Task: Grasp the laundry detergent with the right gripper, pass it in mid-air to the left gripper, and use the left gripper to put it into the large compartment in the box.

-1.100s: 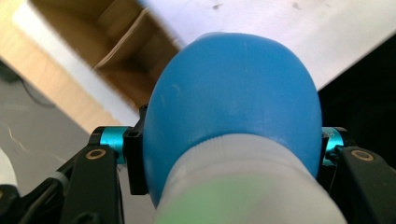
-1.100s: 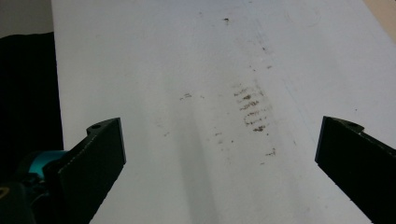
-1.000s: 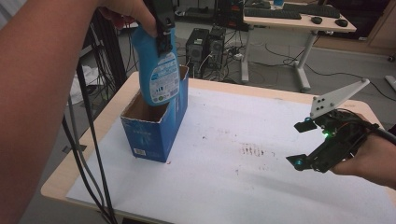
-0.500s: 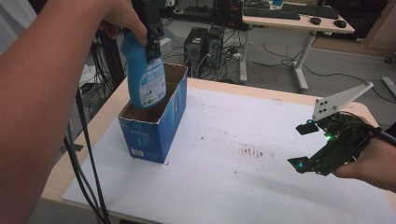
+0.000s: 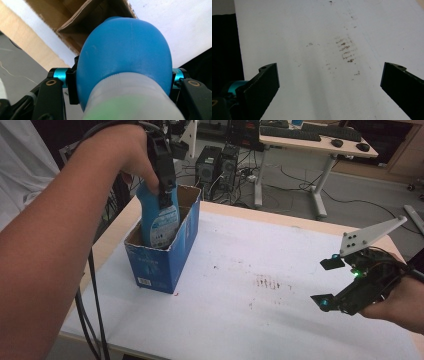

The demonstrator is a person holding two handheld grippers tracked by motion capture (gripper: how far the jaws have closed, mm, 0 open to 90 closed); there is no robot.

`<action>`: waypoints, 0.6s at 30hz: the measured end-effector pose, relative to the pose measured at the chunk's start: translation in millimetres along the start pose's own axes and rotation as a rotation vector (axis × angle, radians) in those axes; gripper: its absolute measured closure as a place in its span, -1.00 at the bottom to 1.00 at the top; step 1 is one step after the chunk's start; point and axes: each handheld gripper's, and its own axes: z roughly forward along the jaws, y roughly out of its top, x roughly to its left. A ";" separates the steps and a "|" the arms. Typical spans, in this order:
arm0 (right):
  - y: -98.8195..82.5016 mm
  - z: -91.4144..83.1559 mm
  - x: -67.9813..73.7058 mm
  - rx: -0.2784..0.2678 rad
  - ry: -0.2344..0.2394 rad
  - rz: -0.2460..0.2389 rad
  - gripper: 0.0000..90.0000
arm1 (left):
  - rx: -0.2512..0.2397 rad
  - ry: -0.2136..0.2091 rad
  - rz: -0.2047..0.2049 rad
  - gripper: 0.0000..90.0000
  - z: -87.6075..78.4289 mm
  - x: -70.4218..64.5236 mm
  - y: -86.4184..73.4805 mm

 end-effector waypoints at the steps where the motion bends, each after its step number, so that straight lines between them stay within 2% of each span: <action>1: -0.1 0.2 0.2 0.001 -0.001 0.002 -0.97 | 0.004 0.010 0.029 -0.15 3.5 -0.1 0.4; 3: -0.3 0.3 0.1 0.000 0.000 0.002 -0.97 | 0.000 0.019 0.074 -0.15 10.3 -0.7 0.5; 7: -0.3 1.2 0.3 0.005 -0.002 0.006 -0.97 | -0.011 0.036 0.207 -0.15 26.0 -3.8 1.4; 10: -0.7 2.4 0.4 0.008 0.002 0.006 -0.97 | -0.008 0.040 0.266 -0.15 36.8 -4.8 3.4; 13: -1.5 4.0 1.0 0.014 0.004 0.007 -0.97 | -0.003 0.028 0.303 -0.15 46.7 -4.0 4.1; 18: -3.6 6.0 1.3 0.026 0.008 0.009 -0.97 | -0.007 0.018 0.344 -0.15 59.7 -2.4 4.0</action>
